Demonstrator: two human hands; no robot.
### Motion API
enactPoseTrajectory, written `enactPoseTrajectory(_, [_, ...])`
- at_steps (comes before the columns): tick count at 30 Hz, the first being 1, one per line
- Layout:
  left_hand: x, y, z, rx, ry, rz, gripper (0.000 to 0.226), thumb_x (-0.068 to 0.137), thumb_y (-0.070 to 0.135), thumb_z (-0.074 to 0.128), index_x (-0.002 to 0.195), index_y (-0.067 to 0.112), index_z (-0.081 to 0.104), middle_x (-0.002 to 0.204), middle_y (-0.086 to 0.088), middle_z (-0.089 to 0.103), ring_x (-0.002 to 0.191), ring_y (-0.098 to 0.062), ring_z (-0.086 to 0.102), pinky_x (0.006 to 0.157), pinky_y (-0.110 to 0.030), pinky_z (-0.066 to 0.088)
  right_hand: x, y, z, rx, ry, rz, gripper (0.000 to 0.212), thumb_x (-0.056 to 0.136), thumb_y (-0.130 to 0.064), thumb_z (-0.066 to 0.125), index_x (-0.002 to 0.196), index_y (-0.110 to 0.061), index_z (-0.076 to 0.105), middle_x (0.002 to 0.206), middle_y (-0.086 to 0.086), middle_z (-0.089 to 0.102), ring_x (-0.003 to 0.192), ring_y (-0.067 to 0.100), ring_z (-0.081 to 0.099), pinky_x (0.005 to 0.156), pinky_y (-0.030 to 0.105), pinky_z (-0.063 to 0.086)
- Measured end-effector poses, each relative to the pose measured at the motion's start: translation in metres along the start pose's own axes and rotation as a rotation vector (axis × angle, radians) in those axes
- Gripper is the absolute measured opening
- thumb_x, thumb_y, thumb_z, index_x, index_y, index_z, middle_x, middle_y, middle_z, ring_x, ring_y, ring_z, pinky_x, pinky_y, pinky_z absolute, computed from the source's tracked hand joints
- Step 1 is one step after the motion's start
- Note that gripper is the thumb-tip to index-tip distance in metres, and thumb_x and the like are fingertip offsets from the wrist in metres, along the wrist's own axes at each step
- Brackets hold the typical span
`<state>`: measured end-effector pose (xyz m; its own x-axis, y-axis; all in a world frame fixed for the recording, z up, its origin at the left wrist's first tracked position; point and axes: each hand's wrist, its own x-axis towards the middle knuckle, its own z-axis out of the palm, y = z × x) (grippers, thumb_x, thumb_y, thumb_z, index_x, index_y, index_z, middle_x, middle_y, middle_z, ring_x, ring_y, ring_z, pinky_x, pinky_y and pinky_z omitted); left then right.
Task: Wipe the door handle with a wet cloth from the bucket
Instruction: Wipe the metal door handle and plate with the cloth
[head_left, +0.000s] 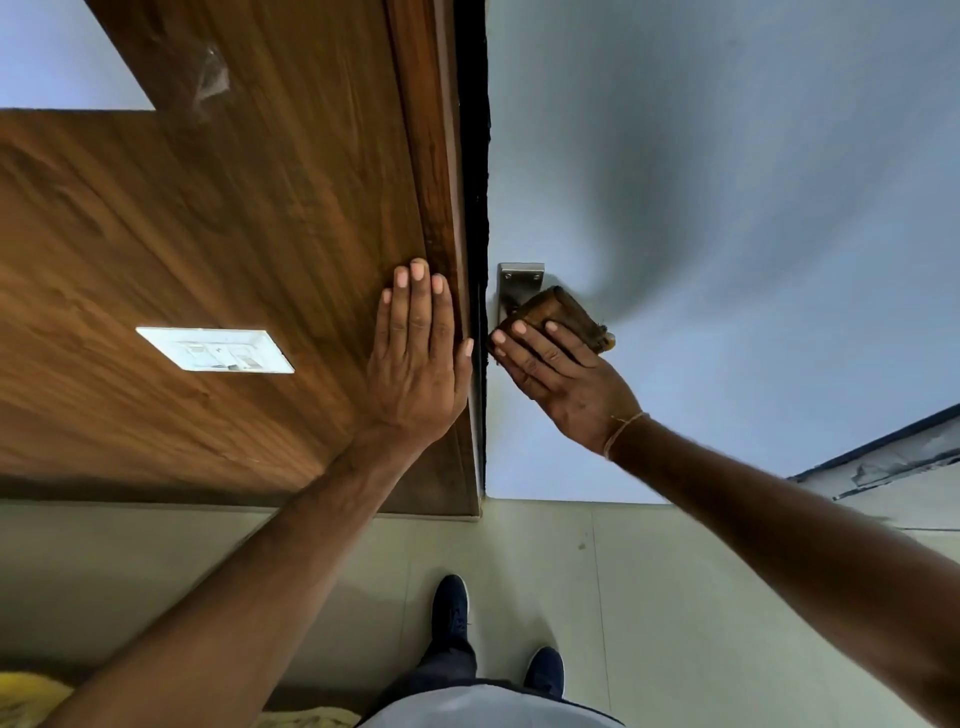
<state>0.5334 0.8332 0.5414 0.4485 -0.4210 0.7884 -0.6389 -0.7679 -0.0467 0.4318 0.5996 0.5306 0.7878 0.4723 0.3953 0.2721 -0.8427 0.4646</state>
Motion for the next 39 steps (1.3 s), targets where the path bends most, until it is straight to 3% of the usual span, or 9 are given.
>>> enactPoseTrajectory(7, [0.0, 0.004, -0.004, 0.008, -0.047, -0.017, 0.078, 0.118, 0.039, 0.041, 0.174, 0.001, 0.003, 0.185, -0.017, -0.012, 0.174, -0.034, -0.005, 0.142, -0.049, 0.006, -0.023, 0.035, 0.005, -0.054, -0.009, -0.173, 0.06, 0.11, -0.002, 0.033, 0.168, -0.006, 0.017, 0.179, 0.009, 0.011, 0.165, 0.03, 0.017, 0.134, 0.05, 0.015])
enactPoseTrajectory(15, [0.0, 0.01, -0.001, -0.013, -0.035, -0.046, 0.079, 0.117, 0.038, 0.043, 0.174, -0.002, 0.006, 0.185, -0.02, -0.007, 0.173, -0.039, 0.002, 0.142, -0.052, 0.013, -0.032, 0.034, 0.002, -0.052, -0.032, -0.15, 0.058, 0.11, 0.0, 0.028, 0.167, -0.005, 0.021, 0.178, 0.008, 0.017, 0.164, 0.029, 0.021, 0.134, 0.05, 0.015])
enactPoseTrajectory(24, [0.002, 0.016, -0.004, -0.022, -0.042, -0.057, 0.081, 0.117, 0.039, 0.043, 0.174, 0.0, 0.001, 0.184, -0.017, -0.01, 0.173, -0.034, -0.005, 0.142, -0.051, 0.01, -0.027, 0.026, -0.004, -0.075, -0.041, -0.121, 0.057, 0.11, -0.002, 0.029, 0.166, -0.006, 0.025, 0.178, 0.009, 0.017, 0.164, 0.031, 0.02, 0.133, 0.052, 0.016])
enactPoseTrajectory(30, [0.002, 0.018, -0.008, -0.023, -0.058, -0.071, 0.081, 0.117, 0.039, 0.042, 0.174, 0.0, -0.002, 0.18, -0.031, 0.017, 0.173, -0.034, -0.008, 0.142, -0.05, 0.01, -0.077, 0.054, -0.015, -0.086, -0.076, -0.057, 0.057, 0.108, -0.004, 0.03, 0.165, -0.005, 0.03, 0.176, 0.009, 0.025, 0.16, 0.033, 0.029, 0.127, 0.056, 0.031])
enactPoseTrajectory(33, [0.003, 0.021, -0.009, -0.022, -0.061, -0.077, 0.084, 0.117, 0.04, 0.044, 0.173, 0.001, -0.004, 0.179, -0.034, 0.017, 0.172, -0.033, -0.01, 0.142, -0.05, 0.009, -0.055, 0.031, -0.017, -0.07, -0.081, -0.033, 0.053, 0.11, -0.007, 0.029, 0.161, -0.005, 0.039, 0.174, 0.011, 0.03, 0.16, 0.035, 0.031, 0.127, 0.056, 0.032])
enactPoseTrajectory(39, [0.003, 0.021, -0.011, -0.012, -0.071, -0.073, 0.084, 0.117, 0.041, 0.042, 0.173, 0.001, -0.007, 0.179, -0.033, 0.014, 0.172, -0.031, -0.015, 0.142, -0.047, 0.005, -0.049, 0.022, -0.017, -0.071, -0.134, 0.003, 0.054, 0.111, -0.006, 0.028, 0.164, -0.004, 0.031, 0.176, 0.01, 0.023, 0.162, 0.034, 0.024, 0.13, 0.055, 0.027])
